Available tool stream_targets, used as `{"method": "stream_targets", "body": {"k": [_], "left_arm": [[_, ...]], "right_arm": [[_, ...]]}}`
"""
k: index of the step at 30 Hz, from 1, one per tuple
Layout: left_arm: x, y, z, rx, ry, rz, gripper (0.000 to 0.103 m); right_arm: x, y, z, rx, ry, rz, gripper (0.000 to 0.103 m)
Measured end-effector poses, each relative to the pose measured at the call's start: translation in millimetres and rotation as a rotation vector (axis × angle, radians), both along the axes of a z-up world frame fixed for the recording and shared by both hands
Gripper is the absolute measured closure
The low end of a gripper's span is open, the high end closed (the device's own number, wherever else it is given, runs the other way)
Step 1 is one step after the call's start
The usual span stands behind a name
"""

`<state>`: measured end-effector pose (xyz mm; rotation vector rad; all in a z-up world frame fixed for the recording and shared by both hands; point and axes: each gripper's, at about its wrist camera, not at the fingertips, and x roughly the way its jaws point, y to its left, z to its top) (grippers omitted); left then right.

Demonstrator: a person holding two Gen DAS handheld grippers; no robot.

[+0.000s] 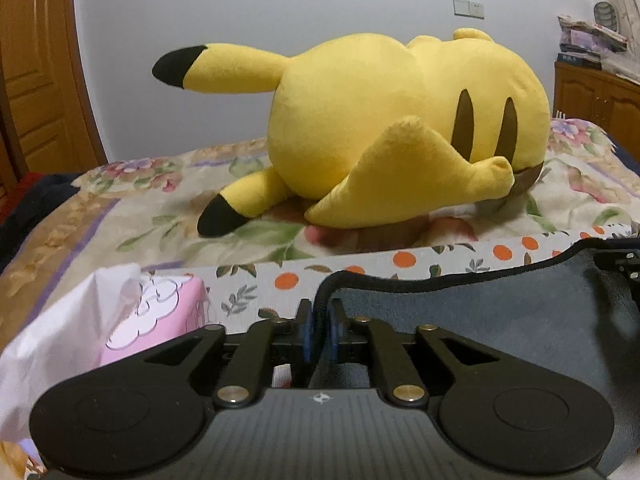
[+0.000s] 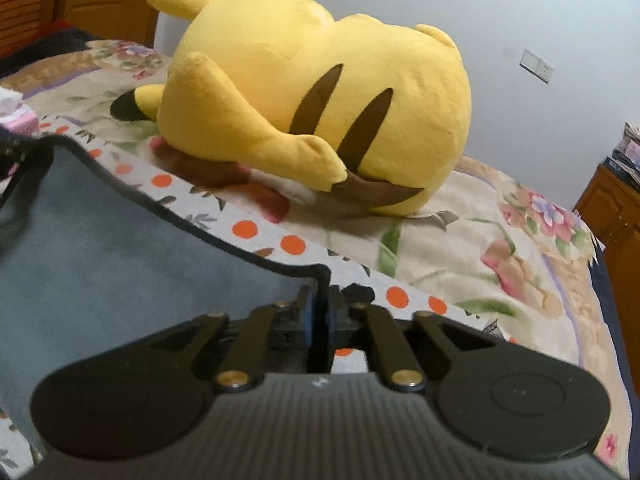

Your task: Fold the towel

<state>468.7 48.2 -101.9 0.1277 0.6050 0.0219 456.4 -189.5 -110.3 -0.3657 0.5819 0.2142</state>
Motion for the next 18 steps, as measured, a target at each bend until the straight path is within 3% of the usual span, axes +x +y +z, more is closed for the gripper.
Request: {"method": "stream_targets", "body": {"k": [3, 4, 5, 6, 18], "left_arm": [[-4, -1, -3, 0.015, -0.003, -0.005, 0.066], [-5, -1, -3, 0.018, -0.002, -0.009, 0.062], [-7, -1, -3, 0.017, -0.003, -0.012, 0.062], [-9, -2, -3, 0.013, 0.000, -0.015, 0.062], [-67, -20, 12, -0.021, 0.023, -0.096, 0.040]], "right_arm": [[0, -3, 2, 0.030, 0.012, -0.007, 0.085], [-1, -4, 2, 0.034, 0.013, -0.008, 0.078], [-4, -4, 3, 0.039, 0.011, -0.008, 0.063], [-7, -5, 4, 0.048, 0.007, -0.003, 0.058], [-63, -9, 15, 0.237, 0.063, 0.027, 0.056]]}}
